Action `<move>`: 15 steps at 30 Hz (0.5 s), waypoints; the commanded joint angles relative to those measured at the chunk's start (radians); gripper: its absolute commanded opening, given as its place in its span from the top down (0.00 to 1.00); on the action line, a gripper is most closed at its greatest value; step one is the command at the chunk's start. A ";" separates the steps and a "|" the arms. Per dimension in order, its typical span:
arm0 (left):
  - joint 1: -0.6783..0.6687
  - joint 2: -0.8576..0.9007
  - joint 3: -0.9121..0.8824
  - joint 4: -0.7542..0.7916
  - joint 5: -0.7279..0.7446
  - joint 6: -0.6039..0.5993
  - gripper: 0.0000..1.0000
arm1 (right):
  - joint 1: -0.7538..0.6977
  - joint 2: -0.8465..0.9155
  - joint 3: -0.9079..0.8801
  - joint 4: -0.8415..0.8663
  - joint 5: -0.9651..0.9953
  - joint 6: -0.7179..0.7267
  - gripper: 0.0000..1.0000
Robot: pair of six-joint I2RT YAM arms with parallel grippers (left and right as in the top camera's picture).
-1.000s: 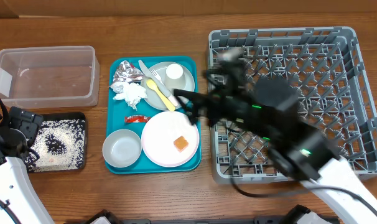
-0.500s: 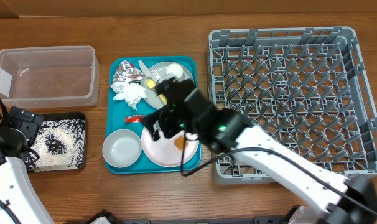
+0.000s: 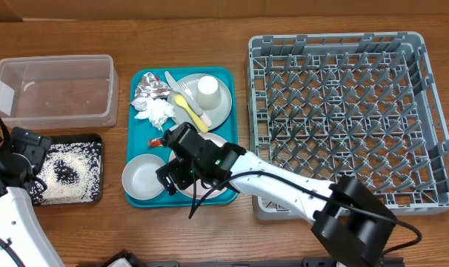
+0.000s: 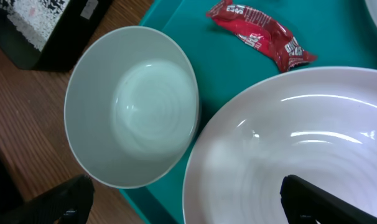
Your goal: Sort waste into correct bins and load items into the dishwasher rack
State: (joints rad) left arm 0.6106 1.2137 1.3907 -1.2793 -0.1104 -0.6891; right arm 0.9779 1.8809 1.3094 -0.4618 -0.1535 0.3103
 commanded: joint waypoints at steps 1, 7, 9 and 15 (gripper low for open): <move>0.005 0.002 0.019 0.001 0.003 0.001 0.00 | 0.010 0.012 0.027 0.039 -0.003 0.004 0.02; 0.005 0.002 0.019 0.001 0.003 0.001 0.00 | 0.010 0.083 0.027 0.095 -0.005 0.035 0.00; 0.005 0.002 0.019 0.001 0.003 0.001 0.00 | 0.010 0.105 0.027 0.108 -0.005 0.086 0.00; 0.005 0.002 0.019 0.001 0.003 0.001 0.00 | 0.010 0.117 0.027 0.116 0.003 0.118 0.01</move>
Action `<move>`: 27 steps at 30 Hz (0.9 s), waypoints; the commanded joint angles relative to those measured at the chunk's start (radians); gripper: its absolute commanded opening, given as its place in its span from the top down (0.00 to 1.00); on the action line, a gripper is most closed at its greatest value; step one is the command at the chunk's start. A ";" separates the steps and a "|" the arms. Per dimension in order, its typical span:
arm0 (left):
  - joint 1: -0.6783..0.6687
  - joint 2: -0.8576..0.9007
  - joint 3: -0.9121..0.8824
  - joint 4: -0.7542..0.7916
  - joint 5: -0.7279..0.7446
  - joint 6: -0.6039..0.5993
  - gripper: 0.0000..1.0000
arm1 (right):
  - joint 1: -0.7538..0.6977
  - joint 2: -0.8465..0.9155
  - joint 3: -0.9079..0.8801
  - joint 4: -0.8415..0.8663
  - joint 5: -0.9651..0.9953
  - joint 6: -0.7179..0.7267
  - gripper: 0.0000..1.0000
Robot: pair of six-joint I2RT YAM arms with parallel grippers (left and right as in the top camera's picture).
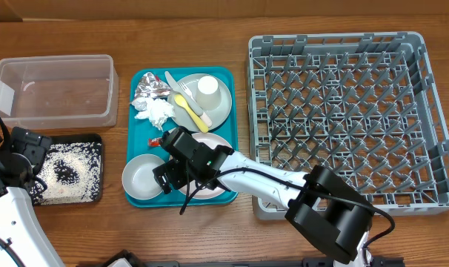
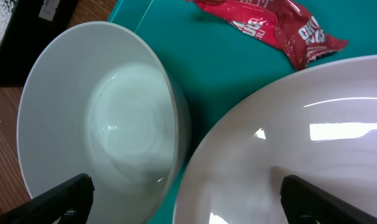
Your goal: Sort waste into correct bins and load items into the dishwasher rack
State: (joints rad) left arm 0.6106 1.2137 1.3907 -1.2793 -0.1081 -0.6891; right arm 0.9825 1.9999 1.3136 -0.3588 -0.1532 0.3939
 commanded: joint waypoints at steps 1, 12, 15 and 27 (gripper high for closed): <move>0.005 0.002 0.019 0.001 0.001 0.001 0.00 | 0.006 -0.002 0.023 0.013 0.006 0.034 0.04; 0.005 0.002 0.019 0.001 0.001 0.001 0.00 | 0.006 0.004 0.023 0.011 0.006 0.035 0.43; 0.005 0.002 0.019 0.001 0.001 0.001 0.00 | 0.006 0.008 0.023 0.006 0.006 0.050 0.51; 0.005 0.002 0.019 0.001 0.001 0.001 0.00 | 0.053 0.024 0.023 0.037 0.021 0.052 0.53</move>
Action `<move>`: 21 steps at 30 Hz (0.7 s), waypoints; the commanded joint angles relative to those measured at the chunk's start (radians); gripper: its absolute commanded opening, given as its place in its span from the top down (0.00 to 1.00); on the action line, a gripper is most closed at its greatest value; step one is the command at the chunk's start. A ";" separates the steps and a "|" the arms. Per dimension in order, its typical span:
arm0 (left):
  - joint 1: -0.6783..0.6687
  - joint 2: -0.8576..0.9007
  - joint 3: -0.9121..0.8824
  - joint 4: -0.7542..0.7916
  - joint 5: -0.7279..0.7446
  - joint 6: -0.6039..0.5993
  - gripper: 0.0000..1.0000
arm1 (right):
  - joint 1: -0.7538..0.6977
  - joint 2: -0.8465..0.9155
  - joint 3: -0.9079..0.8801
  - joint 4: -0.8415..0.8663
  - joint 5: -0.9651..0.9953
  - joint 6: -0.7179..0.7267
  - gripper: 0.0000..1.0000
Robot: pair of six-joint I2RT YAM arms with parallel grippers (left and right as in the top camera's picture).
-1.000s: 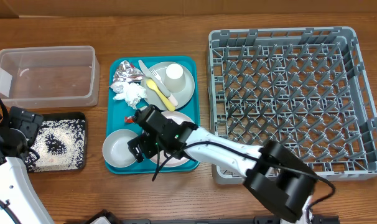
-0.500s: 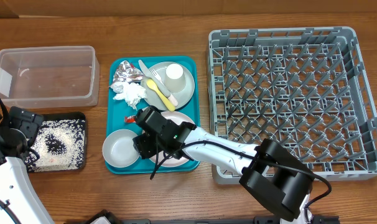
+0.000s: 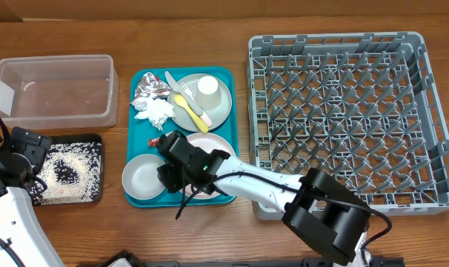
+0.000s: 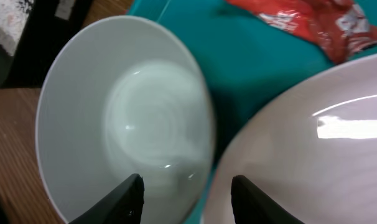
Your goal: Sort waste into correct bins and load items into the dishwasher rack
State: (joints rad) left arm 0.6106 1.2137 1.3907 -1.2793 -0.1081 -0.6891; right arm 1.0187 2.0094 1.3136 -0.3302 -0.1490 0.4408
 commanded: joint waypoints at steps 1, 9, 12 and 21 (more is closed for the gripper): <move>0.005 0.002 0.019 0.001 0.001 0.001 0.00 | 0.019 0.014 0.023 0.008 0.033 0.005 0.60; 0.005 0.002 0.019 0.001 0.001 0.001 0.00 | 0.021 0.018 0.021 0.007 0.047 0.005 0.72; 0.005 0.002 0.019 0.001 0.001 0.001 0.00 | 0.021 0.021 0.021 0.008 0.047 0.005 0.73; 0.005 0.002 0.019 0.001 0.001 0.001 0.00 | -0.001 0.018 0.027 0.018 0.046 0.005 0.84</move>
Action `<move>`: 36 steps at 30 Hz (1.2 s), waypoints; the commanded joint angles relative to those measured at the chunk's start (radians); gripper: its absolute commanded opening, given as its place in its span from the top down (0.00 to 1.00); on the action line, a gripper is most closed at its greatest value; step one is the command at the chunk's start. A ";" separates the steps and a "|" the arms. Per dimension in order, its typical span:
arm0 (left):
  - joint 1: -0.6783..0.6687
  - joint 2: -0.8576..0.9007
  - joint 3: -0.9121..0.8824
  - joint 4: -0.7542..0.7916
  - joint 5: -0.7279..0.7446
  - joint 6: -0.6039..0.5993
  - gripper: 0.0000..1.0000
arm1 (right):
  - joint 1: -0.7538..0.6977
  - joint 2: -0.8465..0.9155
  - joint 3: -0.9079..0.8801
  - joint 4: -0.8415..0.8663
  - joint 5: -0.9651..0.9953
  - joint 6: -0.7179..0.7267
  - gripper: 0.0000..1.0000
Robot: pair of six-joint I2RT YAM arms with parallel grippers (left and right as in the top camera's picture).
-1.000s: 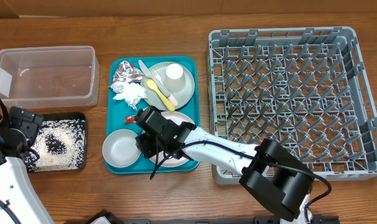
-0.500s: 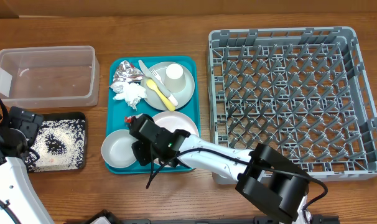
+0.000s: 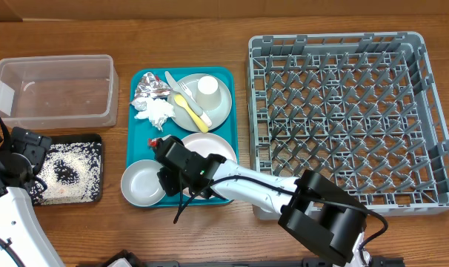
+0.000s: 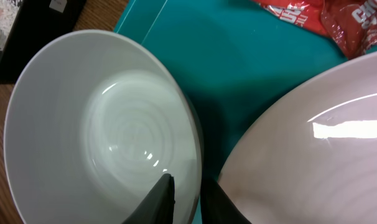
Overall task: Sort waste into correct bins and load items into the dishwasher rack
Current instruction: 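Grasp the grey bowl rim with the right gripper and lift it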
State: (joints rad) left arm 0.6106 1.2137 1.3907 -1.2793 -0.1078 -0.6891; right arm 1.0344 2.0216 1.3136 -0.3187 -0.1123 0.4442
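Note:
A small white bowl (image 3: pixel 139 183) (image 4: pixel 101 130) sits at the front left corner of the teal tray (image 3: pixel 140 135), overhanging its left edge. My right gripper (image 3: pixel 167 180) (image 4: pixel 190 198) is shut on the bowl's right rim, one finger inside and one outside. Beside it lies a larger white plate (image 3: pixel 210 147) (image 4: pixel 313 143). A red wrapper (image 3: pixel 156 141) (image 4: pixel 319 18) lies behind the bowl. The grey dishwasher rack (image 3: pixel 343 111) stands at the right. My left gripper (image 3: pixel 21 152) hangs at the table's left edge; its jaws do not show clearly.
A clear plastic bin (image 3: pixel 54 89) stands at the back left, a black tray of white grains (image 3: pixel 69 169) in front of it. The teal tray's back holds a green plate (image 3: pixel 218 110) with cup, spoon and fork, plus crumpled foil (image 3: pixel 145 90) and tissue (image 3: pixel 156 111).
My right gripper's fingers, apart on either side of the bowl's rim, have closed on it. The bowl sits slightly further left, over the tray's edge.
My right gripper hung wide open above the bowl and the plate. It then stood lower and nearer the bowl's right rim, then straddled the rim with narrower jaws. Now it grips the rim. The left arm stayed still.

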 commanded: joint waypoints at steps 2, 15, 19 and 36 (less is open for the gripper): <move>0.005 0.002 0.019 0.001 0.001 0.001 0.00 | -0.027 -0.003 0.033 -0.002 0.009 0.002 0.86; 0.005 0.002 0.019 0.001 0.001 0.001 0.00 | -0.119 -0.149 0.064 -0.020 0.006 -0.003 0.96; 0.005 0.002 0.019 0.001 0.001 0.001 0.00 | -0.199 -0.229 0.079 -0.053 0.011 -0.006 0.96; 0.005 0.002 0.019 0.001 0.001 0.001 0.00 | -0.694 -0.559 0.082 -0.259 0.739 -0.244 0.96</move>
State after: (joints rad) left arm 0.6106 1.2137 1.3907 -1.2789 -0.1081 -0.6891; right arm 0.4088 1.4700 1.3701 -0.5709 0.4385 0.2298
